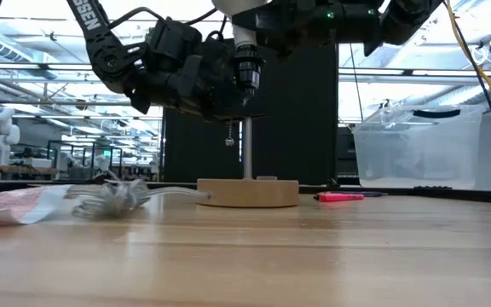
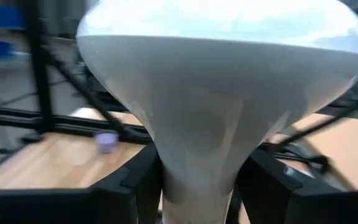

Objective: Screw lightbulb
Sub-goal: Remove the white lightbulb from the desk lamp

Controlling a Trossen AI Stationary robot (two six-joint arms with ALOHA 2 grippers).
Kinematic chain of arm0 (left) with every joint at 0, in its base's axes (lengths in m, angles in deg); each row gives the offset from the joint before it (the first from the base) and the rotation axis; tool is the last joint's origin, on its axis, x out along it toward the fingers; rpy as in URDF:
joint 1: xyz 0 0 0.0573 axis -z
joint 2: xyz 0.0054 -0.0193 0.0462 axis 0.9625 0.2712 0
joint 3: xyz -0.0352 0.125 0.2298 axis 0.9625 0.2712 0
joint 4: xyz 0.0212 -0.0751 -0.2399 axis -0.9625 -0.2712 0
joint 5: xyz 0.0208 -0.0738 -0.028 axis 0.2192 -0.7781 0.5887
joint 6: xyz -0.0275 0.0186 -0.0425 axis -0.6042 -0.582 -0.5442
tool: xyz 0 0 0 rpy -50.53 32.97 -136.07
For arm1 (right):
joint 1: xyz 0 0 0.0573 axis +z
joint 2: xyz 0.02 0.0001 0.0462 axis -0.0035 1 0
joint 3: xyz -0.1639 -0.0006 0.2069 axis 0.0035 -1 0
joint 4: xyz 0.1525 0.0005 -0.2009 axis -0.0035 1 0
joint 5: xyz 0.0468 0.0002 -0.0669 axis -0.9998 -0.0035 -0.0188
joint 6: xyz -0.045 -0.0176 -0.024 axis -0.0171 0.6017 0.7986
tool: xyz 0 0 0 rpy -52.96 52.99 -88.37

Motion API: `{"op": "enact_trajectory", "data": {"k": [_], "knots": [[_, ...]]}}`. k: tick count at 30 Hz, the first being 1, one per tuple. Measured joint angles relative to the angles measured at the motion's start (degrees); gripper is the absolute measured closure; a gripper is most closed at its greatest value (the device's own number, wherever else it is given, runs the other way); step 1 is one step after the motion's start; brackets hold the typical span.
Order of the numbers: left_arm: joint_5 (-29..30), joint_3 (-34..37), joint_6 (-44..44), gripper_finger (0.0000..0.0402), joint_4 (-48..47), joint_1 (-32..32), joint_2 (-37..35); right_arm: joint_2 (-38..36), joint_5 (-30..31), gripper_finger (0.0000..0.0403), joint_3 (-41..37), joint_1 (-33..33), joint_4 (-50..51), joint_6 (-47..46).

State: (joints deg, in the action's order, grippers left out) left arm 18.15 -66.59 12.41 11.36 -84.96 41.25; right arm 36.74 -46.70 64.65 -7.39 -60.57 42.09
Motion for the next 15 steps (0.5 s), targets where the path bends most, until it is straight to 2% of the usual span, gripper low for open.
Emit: {"op": "enact_trajectory", "data": {"k": [6, 15], "knots": [[-7.3, 0.0, 1.2, 0.0374, -0.2, 0.0, 0.1, 0.1, -12.1, 0.0232, 0.0, -2.3, -0.3, -1.4], [-10.1, -0.1, 1.7, 0.0374, -0.6, 0.0, 0.1, 0.3, -19.5, 0.0232, 0.0, -3.7, -1.8, -3.2]]}}
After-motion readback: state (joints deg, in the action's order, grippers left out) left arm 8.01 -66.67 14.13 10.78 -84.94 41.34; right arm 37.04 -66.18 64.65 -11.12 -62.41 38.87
